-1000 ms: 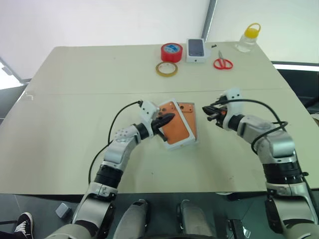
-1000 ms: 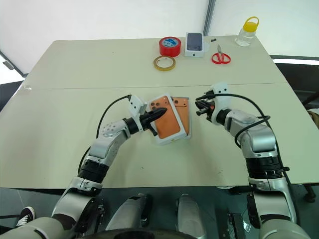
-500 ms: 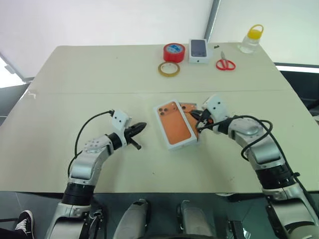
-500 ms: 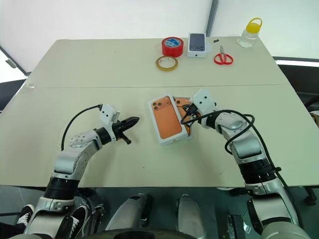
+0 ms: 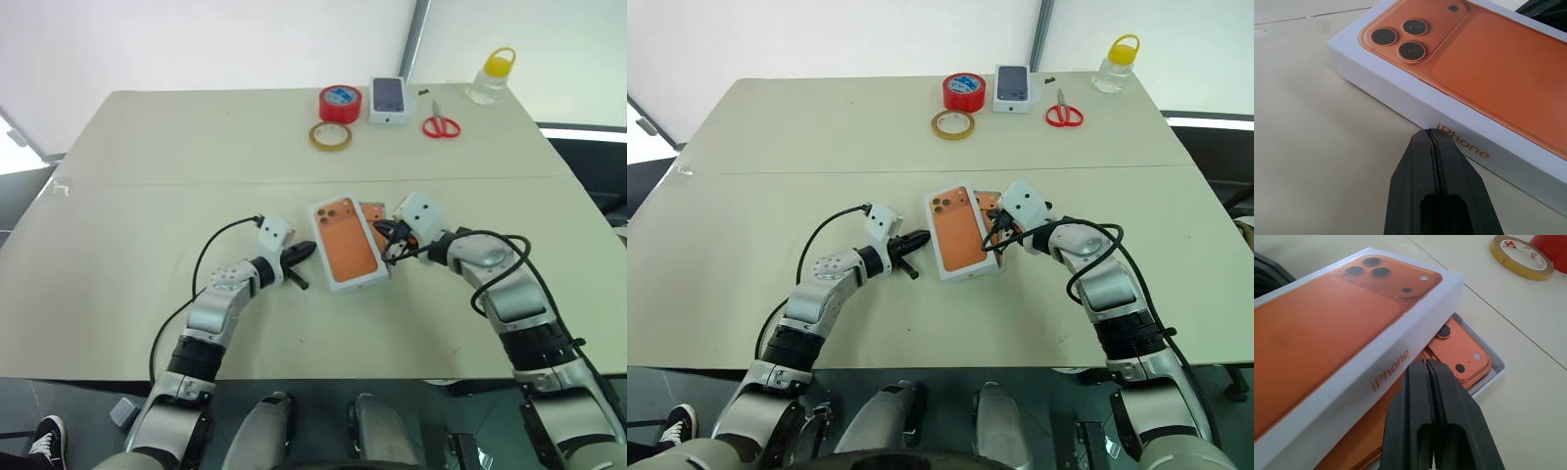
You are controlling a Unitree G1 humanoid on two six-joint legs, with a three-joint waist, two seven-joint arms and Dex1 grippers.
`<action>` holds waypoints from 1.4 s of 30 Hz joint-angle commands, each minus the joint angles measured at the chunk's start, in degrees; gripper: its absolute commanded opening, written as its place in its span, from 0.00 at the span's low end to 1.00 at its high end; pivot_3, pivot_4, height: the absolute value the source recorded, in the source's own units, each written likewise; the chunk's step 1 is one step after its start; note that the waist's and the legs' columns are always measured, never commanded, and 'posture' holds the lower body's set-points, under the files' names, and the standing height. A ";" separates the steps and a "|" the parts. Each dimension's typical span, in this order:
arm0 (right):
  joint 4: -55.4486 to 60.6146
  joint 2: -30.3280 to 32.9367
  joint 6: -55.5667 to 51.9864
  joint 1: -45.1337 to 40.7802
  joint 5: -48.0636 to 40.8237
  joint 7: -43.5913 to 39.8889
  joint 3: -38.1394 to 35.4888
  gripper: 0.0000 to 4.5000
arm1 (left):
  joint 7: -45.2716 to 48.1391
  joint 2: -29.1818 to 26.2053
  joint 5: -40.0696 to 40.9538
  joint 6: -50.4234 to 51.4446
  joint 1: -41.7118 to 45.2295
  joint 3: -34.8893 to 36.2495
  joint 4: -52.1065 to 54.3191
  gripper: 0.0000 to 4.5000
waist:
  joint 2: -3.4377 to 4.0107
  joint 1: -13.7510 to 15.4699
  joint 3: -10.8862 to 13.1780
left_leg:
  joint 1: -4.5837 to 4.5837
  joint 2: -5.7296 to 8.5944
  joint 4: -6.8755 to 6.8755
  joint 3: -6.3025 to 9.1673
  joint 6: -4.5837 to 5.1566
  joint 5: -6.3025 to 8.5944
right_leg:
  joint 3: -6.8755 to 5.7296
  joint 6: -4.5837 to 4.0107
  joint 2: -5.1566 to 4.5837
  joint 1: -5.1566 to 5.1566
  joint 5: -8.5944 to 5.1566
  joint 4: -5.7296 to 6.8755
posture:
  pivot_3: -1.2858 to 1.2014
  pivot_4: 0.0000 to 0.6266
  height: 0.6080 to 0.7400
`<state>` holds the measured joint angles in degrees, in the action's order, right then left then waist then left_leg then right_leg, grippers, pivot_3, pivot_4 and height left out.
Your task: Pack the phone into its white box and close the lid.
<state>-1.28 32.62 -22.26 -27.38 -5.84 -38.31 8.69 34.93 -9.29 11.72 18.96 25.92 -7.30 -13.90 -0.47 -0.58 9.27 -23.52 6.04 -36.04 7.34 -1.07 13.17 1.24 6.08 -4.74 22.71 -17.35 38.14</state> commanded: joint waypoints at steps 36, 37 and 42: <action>-1.40 0.45 0.91 1.65 7.50 2.31 -2.30 0.01 | 1.65 6.67 -2.42 -7.90 12.79 -0.17 -14.96 0.00 | -0.04 -0.08 0.02 | 0.00 0.03 -0.02 0.03 -0.22 -0.13 | -0.04 0.01 0.01 -0.01 0.00 0.00 | 0.52 0.24 1.00; -1.64 0.51 0.87 1.69 7.91 2.29 -2.00 0.01 | 1.60 6.61 -2.15 -7.68 12.62 0.11 -14.71 0.00 | -0.04 -0.08 0.02 | 0.00 0.03 -0.01 0.03 -0.23 -0.14 | -0.04 0.02 0.02 -0.01 0.00 0.01 | 0.52 0.24 1.00; -2.67 0.53 1.27 1.41 9.23 2.40 -1.63 0.01 | 1.35 5.92 -2.29 -7.33 11.96 0.48 -13.83 0.00 | -0.04 -0.11 0.02 | -0.01 0.03 -0.02 0.03 -0.25 -0.15 | -0.04 0.01 0.01 0.00 0.00 0.02 | 0.52 0.24 1.00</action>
<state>-4.87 32.90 -22.23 -24.99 3.19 -35.86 7.19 36.04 -3.46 9.23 12.19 37.94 -7.16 -30.49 -0.52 -0.68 9.29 -23.53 6.06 -36.05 7.36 -1.33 13.02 1.20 6.09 -4.73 22.71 -17.35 38.16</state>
